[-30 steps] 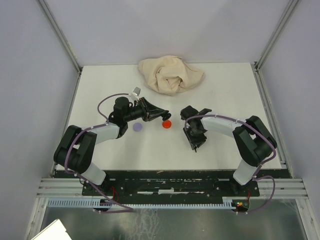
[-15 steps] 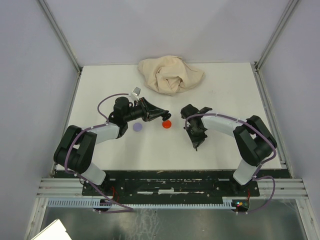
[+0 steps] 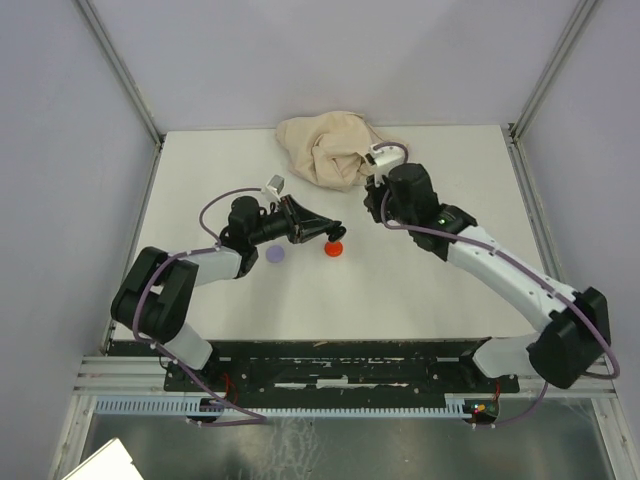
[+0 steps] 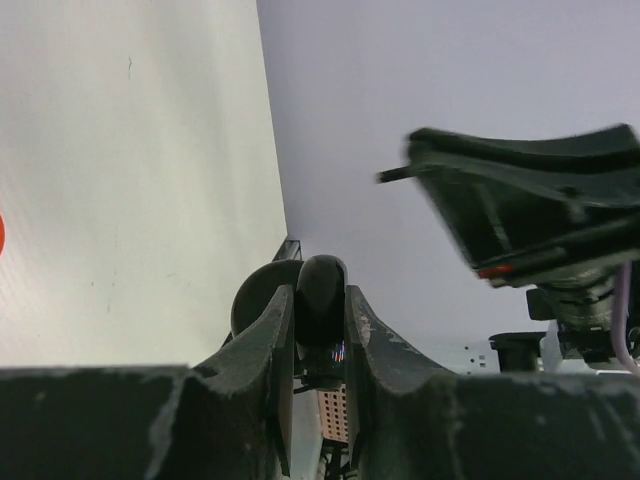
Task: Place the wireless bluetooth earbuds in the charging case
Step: Pick up the earbud from the center of the board, then place the earbud in the charging case.
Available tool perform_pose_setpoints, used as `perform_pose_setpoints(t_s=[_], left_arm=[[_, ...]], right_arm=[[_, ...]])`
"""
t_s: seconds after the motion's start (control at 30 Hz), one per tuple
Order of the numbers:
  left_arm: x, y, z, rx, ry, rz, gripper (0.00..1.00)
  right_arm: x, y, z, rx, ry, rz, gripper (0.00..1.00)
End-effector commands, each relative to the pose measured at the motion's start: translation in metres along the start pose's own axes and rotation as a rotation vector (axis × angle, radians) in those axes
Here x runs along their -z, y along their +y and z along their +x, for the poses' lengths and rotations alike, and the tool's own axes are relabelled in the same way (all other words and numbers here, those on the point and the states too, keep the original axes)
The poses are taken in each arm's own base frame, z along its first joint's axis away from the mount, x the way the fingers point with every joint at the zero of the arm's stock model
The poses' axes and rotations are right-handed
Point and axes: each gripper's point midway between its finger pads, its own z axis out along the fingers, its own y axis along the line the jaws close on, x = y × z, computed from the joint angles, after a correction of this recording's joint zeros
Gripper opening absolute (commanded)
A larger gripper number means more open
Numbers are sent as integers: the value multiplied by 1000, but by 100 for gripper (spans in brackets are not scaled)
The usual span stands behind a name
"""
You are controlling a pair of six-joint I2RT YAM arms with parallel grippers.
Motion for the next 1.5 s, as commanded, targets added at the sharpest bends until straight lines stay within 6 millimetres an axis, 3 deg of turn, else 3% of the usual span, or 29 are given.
perform_pose_setpoints(t_s=[0.0, 0.1, 0.23, 0.6, 0.8, 1.47], left_arm=[[-3, -17, 5, 12, 24, 84, 3], [-6, -18, 3, 32, 23, 92, 3], [-11, -14, -3, 90, 2, 94, 3], [-25, -2, -25, 220, -112, 43, 3], [-29, -9, -32, 209, -138, 53, 3], [-26, -25, -21, 172, -98, 91, 3]], right_arm=[[38, -2, -93, 19, -463, -16, 1], [45, 5, -97, 39, -532, -53, 1], [44, 15, -87, 63, -551, -91, 1], [34, 35, -63, 148, -525, -107, 1], [26, 45, -53, 175, -494, -118, 1], [2, 52, -31, 200, -427, -122, 1]])
